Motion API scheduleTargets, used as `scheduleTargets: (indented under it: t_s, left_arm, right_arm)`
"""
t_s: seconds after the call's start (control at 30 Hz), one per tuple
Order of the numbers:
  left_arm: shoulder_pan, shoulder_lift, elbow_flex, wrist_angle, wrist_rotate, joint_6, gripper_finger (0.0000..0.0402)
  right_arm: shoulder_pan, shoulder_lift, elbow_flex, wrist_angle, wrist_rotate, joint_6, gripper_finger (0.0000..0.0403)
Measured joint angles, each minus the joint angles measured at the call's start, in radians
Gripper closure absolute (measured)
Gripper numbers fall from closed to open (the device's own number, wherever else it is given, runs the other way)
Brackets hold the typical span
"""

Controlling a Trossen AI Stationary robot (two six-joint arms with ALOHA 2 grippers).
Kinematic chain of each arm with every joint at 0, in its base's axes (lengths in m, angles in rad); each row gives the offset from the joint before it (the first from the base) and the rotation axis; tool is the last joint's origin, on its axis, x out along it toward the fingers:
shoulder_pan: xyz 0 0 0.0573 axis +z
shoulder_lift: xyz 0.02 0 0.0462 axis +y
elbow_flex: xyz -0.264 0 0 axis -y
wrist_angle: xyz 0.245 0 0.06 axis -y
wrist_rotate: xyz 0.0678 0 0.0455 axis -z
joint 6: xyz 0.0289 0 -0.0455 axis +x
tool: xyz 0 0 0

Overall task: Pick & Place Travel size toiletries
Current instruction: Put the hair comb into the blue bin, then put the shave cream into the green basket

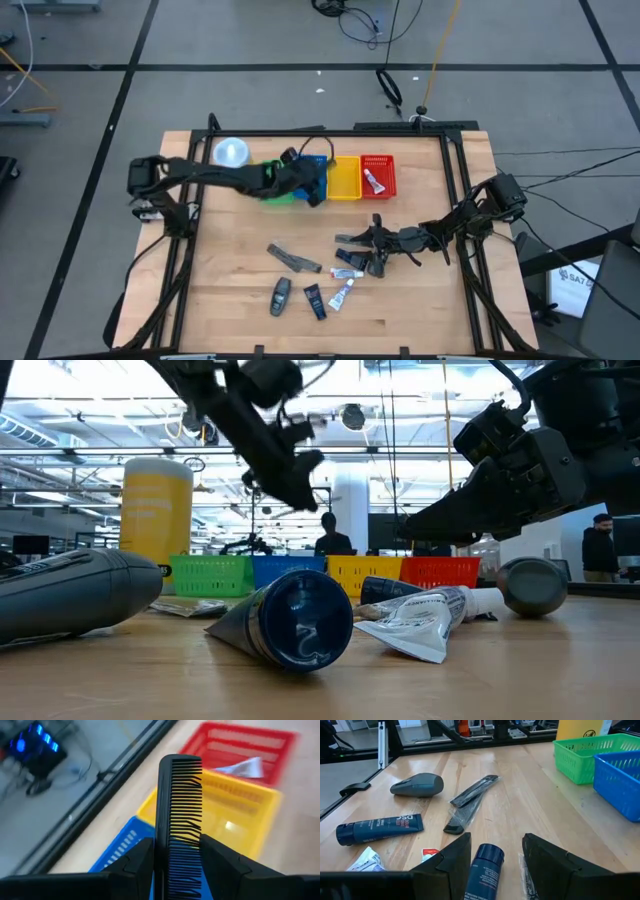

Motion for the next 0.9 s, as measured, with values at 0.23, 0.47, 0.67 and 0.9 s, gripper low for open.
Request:
scheduleTargets:
  t_s: [0.23,0.47,0.67,0.9]
  left_arm:
    - [0.084,0.099,0.000,0.020,0.045,-0.184,0.0254]
    - [0.117,0.145,0.000,0.014,0.169,-0.229,0.0254]
    - [0.136,0.145,0.000,-0.022,0.169,-0.226,0.0224]
    - [0.143,0.135,0.000,-0.045,0.244,-0.173,0.0144]
  right_arm:
    - [0.000,0.000,0.000,0.001,0.000,0.007,0.0232]
    - [0.001,0.000,0.000,0.000,-0.001,0.008,0.0232]
    - [0.001,0.000,0.000,0.000,-0.001,0.008,0.0232]
    - [0.001,0.000,0.000,0.000,-0.001,0.007,0.0232]
